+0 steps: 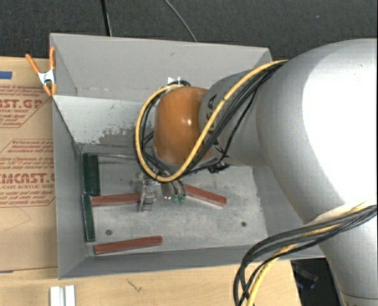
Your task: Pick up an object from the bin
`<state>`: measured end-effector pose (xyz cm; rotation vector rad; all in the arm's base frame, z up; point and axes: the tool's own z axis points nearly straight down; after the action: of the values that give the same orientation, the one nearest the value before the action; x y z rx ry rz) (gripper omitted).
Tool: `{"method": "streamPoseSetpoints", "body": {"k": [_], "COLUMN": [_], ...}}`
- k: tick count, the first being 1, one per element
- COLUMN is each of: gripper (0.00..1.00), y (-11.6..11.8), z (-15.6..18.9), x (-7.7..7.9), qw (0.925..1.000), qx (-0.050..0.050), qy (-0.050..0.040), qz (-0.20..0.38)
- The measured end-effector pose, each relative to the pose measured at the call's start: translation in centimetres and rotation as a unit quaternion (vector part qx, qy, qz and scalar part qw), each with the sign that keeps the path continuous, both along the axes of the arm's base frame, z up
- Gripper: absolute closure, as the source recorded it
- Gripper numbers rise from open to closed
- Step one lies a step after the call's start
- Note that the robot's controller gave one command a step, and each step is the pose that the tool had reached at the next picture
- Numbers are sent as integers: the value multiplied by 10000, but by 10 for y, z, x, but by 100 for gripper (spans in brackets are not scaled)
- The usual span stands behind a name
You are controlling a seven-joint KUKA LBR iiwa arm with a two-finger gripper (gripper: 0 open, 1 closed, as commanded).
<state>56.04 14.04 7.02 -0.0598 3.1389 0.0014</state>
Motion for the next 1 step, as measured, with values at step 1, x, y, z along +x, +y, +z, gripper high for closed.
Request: {"method": "streamPoseSetpoints", "body": {"k": [1], "gripper": [100], "y": [0], "z": [3], "x": [-1], "qw": [10000], "qx": [-3], "qy": [12], "qz": [-1]}}
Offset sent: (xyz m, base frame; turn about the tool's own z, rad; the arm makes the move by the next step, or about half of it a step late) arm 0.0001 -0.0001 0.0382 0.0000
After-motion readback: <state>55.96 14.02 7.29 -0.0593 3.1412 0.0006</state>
